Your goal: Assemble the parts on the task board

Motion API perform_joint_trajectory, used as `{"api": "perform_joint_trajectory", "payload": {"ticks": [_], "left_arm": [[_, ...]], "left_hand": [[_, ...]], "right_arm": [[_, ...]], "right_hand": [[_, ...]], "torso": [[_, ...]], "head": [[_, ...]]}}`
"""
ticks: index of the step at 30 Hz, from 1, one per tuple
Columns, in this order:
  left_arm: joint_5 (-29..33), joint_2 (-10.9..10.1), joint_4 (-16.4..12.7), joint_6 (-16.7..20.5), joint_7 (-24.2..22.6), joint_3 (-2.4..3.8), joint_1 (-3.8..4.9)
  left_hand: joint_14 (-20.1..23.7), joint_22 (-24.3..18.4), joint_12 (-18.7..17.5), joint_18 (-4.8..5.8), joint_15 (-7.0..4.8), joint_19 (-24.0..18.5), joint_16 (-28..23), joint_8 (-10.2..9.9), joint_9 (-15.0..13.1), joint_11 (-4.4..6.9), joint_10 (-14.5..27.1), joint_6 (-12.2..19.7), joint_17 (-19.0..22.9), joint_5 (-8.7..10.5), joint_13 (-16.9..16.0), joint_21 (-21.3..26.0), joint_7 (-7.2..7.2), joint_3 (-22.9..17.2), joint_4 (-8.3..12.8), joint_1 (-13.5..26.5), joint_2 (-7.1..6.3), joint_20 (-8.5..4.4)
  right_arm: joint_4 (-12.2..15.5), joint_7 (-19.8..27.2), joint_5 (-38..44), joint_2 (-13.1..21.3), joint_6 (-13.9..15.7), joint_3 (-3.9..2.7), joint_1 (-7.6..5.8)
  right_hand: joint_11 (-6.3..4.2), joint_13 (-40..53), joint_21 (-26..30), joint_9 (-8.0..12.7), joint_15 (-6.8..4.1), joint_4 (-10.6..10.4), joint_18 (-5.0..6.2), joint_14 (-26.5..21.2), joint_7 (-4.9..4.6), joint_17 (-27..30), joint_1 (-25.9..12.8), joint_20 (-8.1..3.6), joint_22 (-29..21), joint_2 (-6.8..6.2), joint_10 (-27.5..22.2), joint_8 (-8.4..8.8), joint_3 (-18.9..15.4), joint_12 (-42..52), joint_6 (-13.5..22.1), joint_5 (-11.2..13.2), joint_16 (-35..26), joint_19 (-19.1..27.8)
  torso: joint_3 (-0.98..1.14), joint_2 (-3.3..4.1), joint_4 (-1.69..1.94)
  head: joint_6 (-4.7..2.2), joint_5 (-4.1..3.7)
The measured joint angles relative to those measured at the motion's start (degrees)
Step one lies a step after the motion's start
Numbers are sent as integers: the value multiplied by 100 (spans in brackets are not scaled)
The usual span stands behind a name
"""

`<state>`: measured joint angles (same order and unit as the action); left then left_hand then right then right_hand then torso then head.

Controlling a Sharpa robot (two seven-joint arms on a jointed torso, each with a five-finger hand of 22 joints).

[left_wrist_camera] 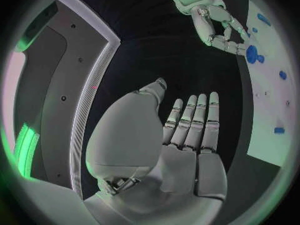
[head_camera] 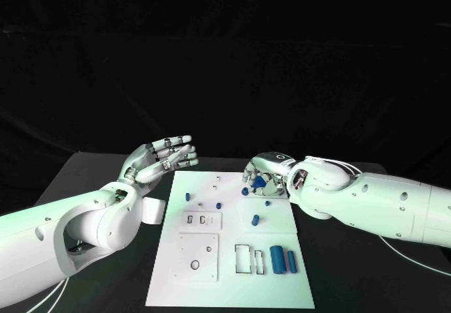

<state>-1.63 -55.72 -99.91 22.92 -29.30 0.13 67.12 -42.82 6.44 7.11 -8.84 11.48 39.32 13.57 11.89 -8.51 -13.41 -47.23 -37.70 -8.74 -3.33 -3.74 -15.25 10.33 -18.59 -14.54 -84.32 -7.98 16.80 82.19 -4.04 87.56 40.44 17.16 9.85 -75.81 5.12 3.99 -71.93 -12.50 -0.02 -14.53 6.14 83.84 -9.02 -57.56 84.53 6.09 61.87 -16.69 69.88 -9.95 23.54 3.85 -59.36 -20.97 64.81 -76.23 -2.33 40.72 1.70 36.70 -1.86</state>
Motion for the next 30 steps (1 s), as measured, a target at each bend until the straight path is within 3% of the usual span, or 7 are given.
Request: {"api": "perform_joint_trajectory", "payload": {"ticks": [5,7,16,30], "left_arm": [[-17,-2,-10,-7,6,5,5],[-23,-2,-13,-11,9,6,7],[-41,-6,-21,-28,23,10,10],[-66,-17,-53,-49,43,22,18]], "left_hand": [[0,0,0,1,0,0,0,0,0,0,0,0,0,0,0,0,0,0,0,0,0,0],[0,0,0,0,0,0,0,0,0,0,0,0,0,0,0,0,0,0,0,0,0,0],[0,-8,0,1,0,0,0,0,1,-21,-21,0,1,0,0,0,0,-17,16,0,0,0],[0,-8,-1,1,0,21,0,0,1,-21,-21,1,1,0,1,0,0,-16,16,0,0,-21]], "right_arm": [[-22,-143,206,-51,1,0,1],[-40,-201,286,-75,0,0,2],[-140,-371,510,-157,-55,-1,26],[-260,-486,664,-241,-197,-1,69]], "right_hand": [[24,-6,-173,-28,3,69,-5,3,0,-161,-49,23,252,-14,-85,22,69,0,0,0,204,-67],[37,-6,-232,-40,21,95,-86,21,-12,-222,-91,25,339,-13,-158,22,95,0,-12,0,282,-105],[82,-6,-313,-65,64,214,-87,19,-42,-276,-183,46,466,-12,-367,64,98,0,0,70,388,-125],[112,-5,-339,-74,64,268,-86,19,-60,-261,-197,46,521,2,-460,95,75,0,19,92,434,-125]], "torso": [[-19,38,20],[-29,59,29],[-54,127,48],[-71,211,88]], "head": [[-9,-20],[-13,-27],[-24,-46],[-32,-83]]}}
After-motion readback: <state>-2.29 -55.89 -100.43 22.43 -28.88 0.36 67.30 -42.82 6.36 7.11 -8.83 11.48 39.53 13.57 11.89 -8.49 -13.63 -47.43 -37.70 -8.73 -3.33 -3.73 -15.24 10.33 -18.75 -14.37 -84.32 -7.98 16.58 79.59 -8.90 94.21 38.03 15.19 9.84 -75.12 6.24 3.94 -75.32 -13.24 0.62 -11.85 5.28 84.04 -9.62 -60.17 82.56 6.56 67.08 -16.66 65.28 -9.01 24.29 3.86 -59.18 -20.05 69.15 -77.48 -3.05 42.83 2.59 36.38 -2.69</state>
